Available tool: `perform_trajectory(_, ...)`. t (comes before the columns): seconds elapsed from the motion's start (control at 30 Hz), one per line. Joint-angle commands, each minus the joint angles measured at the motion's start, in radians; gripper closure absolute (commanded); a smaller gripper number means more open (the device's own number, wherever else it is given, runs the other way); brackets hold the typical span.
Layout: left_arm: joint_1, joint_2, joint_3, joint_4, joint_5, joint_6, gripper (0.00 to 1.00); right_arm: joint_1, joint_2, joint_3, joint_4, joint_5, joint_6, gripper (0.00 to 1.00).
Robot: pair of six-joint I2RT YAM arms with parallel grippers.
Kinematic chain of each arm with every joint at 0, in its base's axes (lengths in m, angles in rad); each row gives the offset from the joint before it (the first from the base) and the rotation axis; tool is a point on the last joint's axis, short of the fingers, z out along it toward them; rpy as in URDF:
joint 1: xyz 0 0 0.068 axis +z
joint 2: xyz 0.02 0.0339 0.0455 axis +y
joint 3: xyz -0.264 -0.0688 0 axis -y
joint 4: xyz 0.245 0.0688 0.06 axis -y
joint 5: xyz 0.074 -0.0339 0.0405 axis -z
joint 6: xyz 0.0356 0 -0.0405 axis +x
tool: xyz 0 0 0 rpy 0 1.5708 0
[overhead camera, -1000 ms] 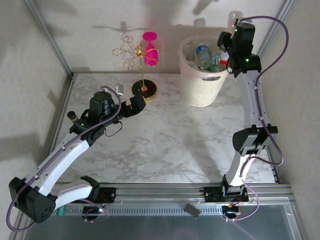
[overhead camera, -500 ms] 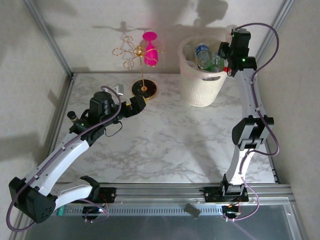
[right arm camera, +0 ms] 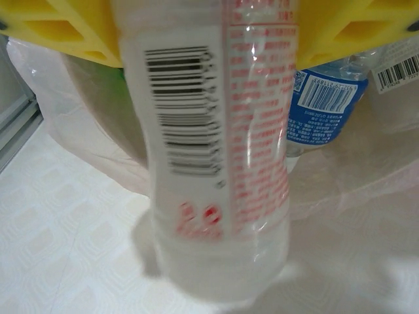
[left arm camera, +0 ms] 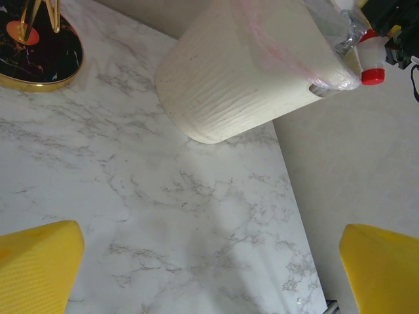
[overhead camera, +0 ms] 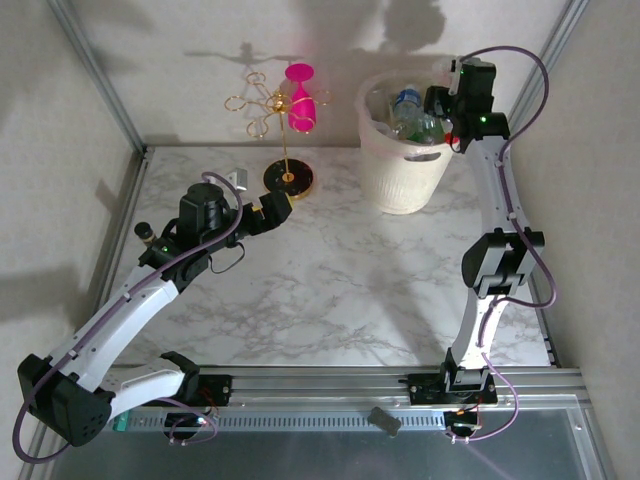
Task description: Put the plastic bottles in the bin
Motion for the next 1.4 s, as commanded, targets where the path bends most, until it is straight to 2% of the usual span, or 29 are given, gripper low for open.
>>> perform_trajectory(0.0, -0.005, -0.01, -0.01, 0.001, 0.004, 0.024, 0.0, 0.018, 0.042, 0.012, -0.037, -0.033, -0.009, 0.32)
perform_trajectory(0.33, -0.006, -0.015, -0.004, -0.001, -0.001, 0.024, 0.0, 0.016, 0.009, 0.035, -0.032, -0.06, 0.017, 0.29)
perform_trajectory(0.57, -0.006, -0.034, 0.022, -0.037, -0.049, 0.055, 0.0, -0.023, 0.011, 0.04, -0.025, -0.204, 0.101, 0.45)
perform_trajectory(0.73, -0.005, -0.084, 0.047, -0.091, -0.15, 0.101, 0.0, -0.023, 0.048, 0.085, -0.07, -0.13, 0.11, 0.44)
perform_trajectory(1.0, -0.005, -0.139, 0.07, -0.121, -0.179, 0.147, 0.0, 0.005, -0.071, 0.048, -0.026, -0.056, 0.1, 0.39)
perform_trajectory(1.07, -0.006, -0.149, 0.084, -0.119, -0.17, 0.165, 0.0, 0.027, -0.132, -0.01, 0.003, -0.034, 0.096, 0.36)
perform_trajectory(1.13, -0.007, -0.164, 0.089, -0.111, -0.17, 0.18, 0.0, 0.049, -0.201, -0.087, 0.04, -0.029, 0.101, 0.29)
perform_trajectory(1.2, -0.016, -0.182, 0.093, -0.108, -0.202, 0.209, 0.0, 0.072, -0.272, -0.169, 0.079, -0.062, 0.096, 0.19)
perform_trajectory(1.23, -0.022, -0.192, 0.1, -0.115, -0.249, 0.219, 0.0, 0.088, -0.316, -0.238, 0.107, -0.095, 0.079, 0.04)
perform_trajectory(1.3, -0.026, -0.221, 0.102, -0.116, -0.309, 0.237, 0.0, 0.131, -0.414, -0.354, 0.161, -0.109, 0.045, 0.01)
perform_trajectory(1.37, -0.026, -0.266, 0.087, -0.095, -0.341, 0.257, 0.0, 0.222, -0.545, -0.527, 0.256, 0.004, -0.008, 0.01)
